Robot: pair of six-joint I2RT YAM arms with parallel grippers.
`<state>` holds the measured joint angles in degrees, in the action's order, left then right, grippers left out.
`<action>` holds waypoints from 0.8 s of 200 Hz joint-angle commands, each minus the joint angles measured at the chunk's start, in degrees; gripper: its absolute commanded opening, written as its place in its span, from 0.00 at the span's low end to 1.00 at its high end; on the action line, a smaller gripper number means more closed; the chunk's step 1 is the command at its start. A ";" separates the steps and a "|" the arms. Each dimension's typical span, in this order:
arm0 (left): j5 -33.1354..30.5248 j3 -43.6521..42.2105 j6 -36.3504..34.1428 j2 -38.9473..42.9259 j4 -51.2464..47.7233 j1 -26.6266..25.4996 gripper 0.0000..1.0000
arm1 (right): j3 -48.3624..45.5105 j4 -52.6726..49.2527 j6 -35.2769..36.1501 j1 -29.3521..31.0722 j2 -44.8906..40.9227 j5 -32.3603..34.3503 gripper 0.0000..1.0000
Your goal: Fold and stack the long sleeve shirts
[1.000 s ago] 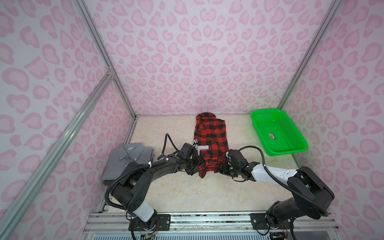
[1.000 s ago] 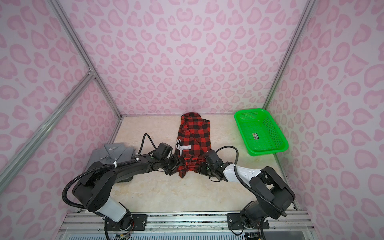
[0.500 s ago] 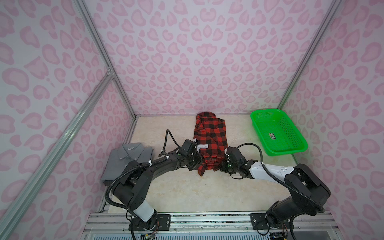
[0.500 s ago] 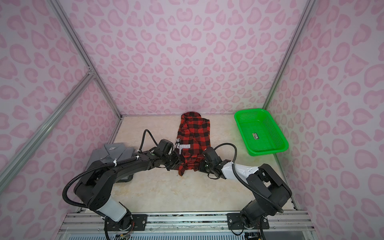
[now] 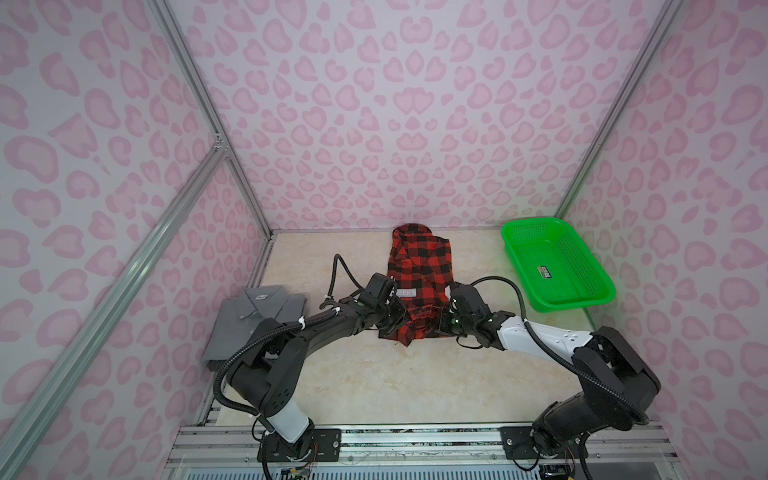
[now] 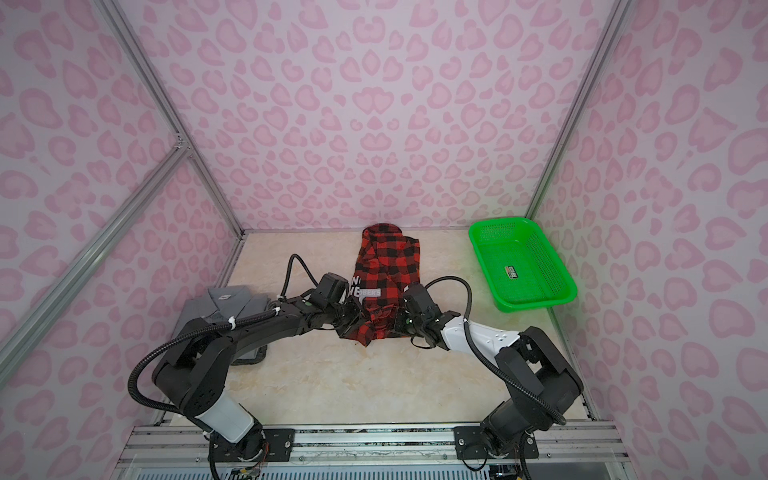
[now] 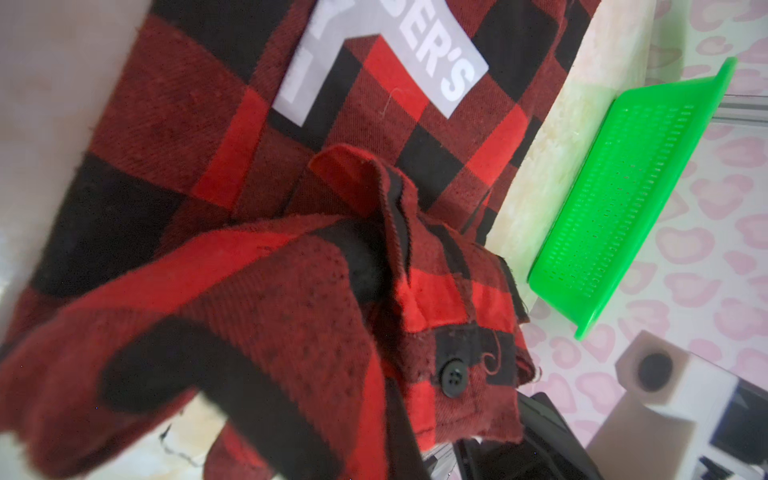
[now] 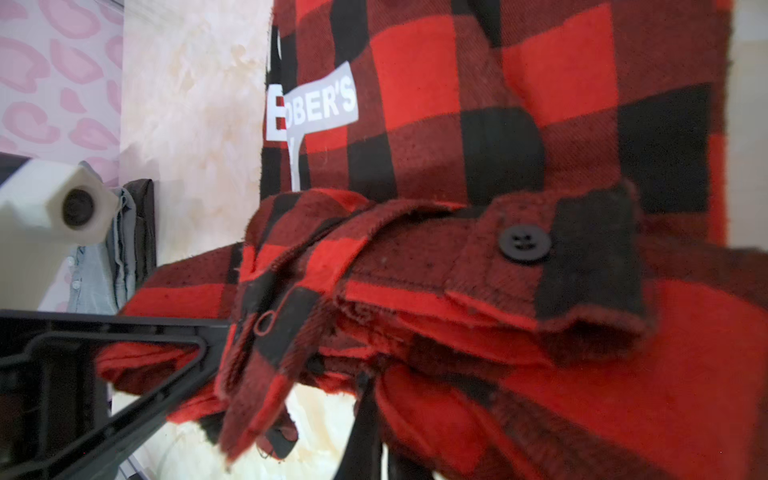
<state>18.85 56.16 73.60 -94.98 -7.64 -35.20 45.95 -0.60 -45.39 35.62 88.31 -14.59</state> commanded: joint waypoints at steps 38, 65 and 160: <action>1.45 4.42 2.30 -1.61 0.55 0.67 0.04 | 4.74 -1.95 0.14 -2.23 1.60 -0.87 0.00; 1.80 5.30 3.11 -2.05 0.72 1.61 0.04 | 7.21 -1.90 -0.03 -3.61 3.20 -2.51 0.00; 2.65 11.08 3.55 -6.05 -1.16 5.00 0.15 | 14.73 -2.56 -0.38 -6.39 9.02 -5.17 0.00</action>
<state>20.95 65.41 77.10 -99.59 -8.05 -30.68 59.72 -2.96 -45.50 29.78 95.81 -18.41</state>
